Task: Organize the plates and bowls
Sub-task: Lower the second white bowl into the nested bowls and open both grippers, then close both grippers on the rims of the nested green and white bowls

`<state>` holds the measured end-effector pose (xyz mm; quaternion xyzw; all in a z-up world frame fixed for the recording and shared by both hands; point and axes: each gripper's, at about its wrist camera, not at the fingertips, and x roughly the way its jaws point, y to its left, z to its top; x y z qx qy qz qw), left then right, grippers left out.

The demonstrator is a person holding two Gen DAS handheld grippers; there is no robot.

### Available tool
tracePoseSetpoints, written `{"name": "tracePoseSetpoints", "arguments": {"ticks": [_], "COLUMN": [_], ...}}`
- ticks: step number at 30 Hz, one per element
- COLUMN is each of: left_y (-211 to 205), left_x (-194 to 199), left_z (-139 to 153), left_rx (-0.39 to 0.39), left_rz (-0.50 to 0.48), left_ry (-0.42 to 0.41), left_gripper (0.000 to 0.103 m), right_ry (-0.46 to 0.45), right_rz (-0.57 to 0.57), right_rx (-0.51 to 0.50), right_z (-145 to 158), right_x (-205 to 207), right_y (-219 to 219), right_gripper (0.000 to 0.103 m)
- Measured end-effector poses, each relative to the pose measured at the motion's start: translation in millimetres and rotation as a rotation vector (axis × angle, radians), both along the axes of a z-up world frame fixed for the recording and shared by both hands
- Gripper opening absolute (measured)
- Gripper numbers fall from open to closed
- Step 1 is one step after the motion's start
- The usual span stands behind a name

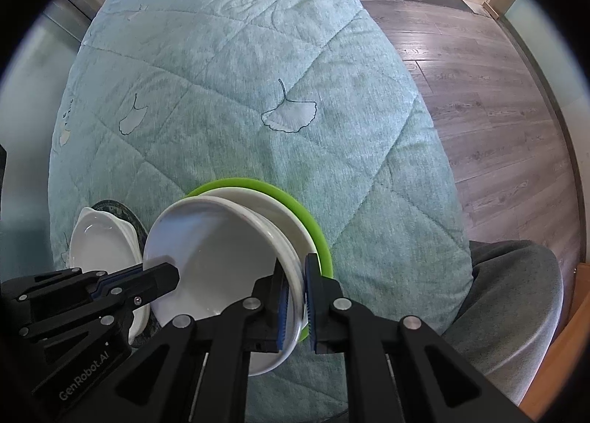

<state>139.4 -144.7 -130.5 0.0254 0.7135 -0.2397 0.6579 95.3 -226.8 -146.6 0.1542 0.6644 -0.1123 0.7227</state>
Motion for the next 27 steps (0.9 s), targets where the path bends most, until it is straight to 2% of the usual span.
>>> {"name": "tracePoseSetpoints", "arguments": {"ticks": [3, 4, 9, 11, 12, 13, 14, 15, 16, 17, 18, 20, 23, 25, 27], "left_y": [1.2, 1.7, 8.9, 12.1, 15.2, 18.0, 20.5, 24.6, 27.8, 31.5, 33.1, 38.1, 29.9, 23.0, 16.6], "left_x": [-1.7, -2.1, -5.1, -5.2, -5.2, -5.4, -6.0, -7.3, -8.1, -9.2, -9.1, -10.5, -3.8, 3.7, 7.9], "left_z": [2.8, 4.6, 19.0, 24.9, 29.5, 34.0, 38.5, 45.7, 51.7, 59.7, 63.6, 73.8, 67.7, 54.6, 44.0], "left_rx": [0.01, 0.013, -0.021, -0.016, -0.013, -0.011, -0.012, -0.015, -0.016, -0.009, -0.004, -0.032, -0.056, -0.061, -0.064], "left_rz": [-0.002, -0.004, -0.008, -0.006, -0.003, -0.001, 0.001, 0.005, 0.01, 0.025, 0.035, 0.043, 0.018, 0.004, -0.009], "left_ry": [-0.009, -0.015, -0.049, -0.074, -0.095, -0.117, -0.139, -0.179, -0.21, -0.262, -0.298, -0.364, -0.289, -0.211, -0.168], "left_gripper": [0.007, 0.012, 0.019, 0.026, 0.033, 0.042, 0.047, 0.058, 0.073, 0.083, 0.1, 0.102, 0.102, 0.102, 0.1], "right_ry": [0.008, 0.009, -0.011, -0.026, -0.038, -0.054, -0.067, -0.089, -0.12, -0.144, -0.172, -0.224, -0.205, -0.148, -0.117], "right_rz": [-0.003, -0.005, -0.013, -0.012, -0.005, 0.005, 0.013, 0.021, 0.024, 0.024, 0.022, 0.025, 0.062, 0.084, 0.093], "right_rx": [0.004, 0.005, 0.01, 0.008, 0.005, 0.002, -0.002, 0.001, 0.024, 0.04, 0.044, 0.055, 0.001, 0.06, 0.084], "right_z": [-0.4, -0.5, 5.0, 10.1, 14.3, 19.3, 23.0, 28.3, 33.1, 36.2, 39.7, 43.8, 38.1, 25.6, 17.6], "right_x": [0.2, -0.2, 0.5, -0.1, -0.8, -2.0, -3.0, -5.6, -8.9, -11.4, -14.9, -20.7, -22.7, -20.1, -20.1], "right_y": [0.6, 0.8, -2.2, -2.8, -3.0, -3.4, -4.0, -6.1, -9.1, -11.6, -16.5, -25.2, -33.0, -34.9, -34.6], "right_gripper": [0.009, 0.01, 0.01, 0.012, 0.014, 0.024, 0.041, 0.053, 0.077, 0.086, 0.089, 0.103, 0.102, 0.102, 0.102]}}
